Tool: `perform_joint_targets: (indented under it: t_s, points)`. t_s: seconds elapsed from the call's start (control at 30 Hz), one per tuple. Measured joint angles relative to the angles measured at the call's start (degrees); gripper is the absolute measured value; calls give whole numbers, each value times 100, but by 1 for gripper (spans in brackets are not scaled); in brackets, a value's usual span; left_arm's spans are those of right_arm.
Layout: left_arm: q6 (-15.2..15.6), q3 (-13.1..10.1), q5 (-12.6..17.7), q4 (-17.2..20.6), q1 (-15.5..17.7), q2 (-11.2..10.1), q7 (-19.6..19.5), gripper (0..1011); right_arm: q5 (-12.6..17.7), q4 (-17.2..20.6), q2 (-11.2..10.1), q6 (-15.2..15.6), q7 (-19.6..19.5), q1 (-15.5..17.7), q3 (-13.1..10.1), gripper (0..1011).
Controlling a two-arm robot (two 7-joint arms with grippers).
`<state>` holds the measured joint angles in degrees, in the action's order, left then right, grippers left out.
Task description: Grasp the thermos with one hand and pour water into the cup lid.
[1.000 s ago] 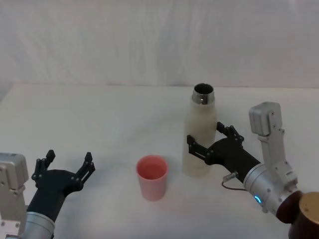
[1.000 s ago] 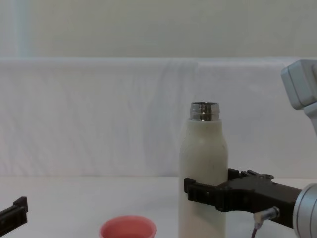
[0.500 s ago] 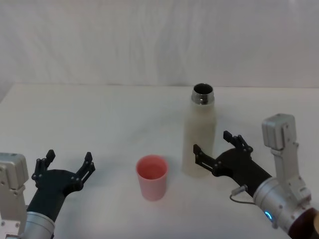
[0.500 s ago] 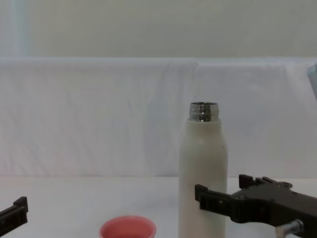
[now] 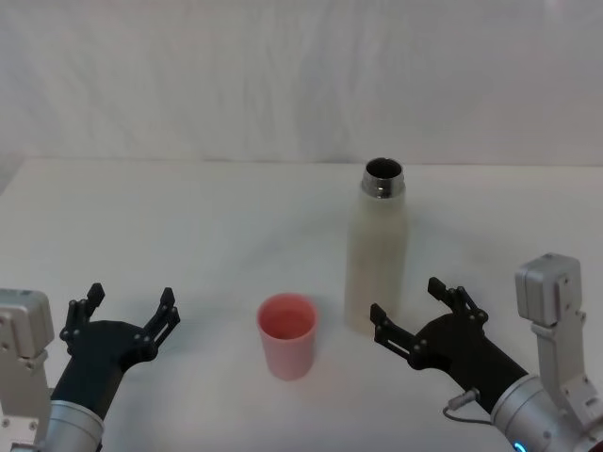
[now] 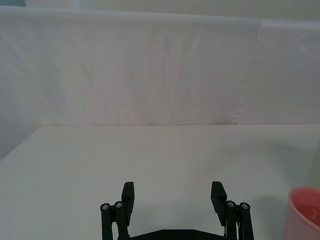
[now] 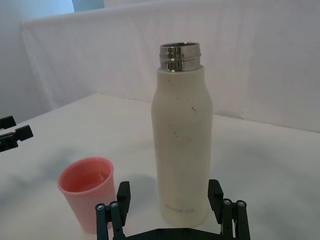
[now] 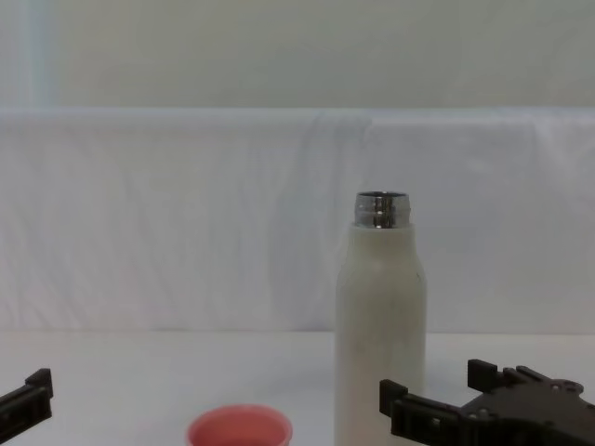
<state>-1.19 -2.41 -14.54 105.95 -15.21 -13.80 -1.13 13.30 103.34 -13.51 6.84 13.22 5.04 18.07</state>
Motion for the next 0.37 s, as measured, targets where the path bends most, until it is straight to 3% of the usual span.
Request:
perform_joint_targets:
  t_s: [0.37]
  points:
    - [0, 0, 0, 0, 0, 0, -1, 1001, -4, 1, 2, 8, 0, -26, 1, 1000]
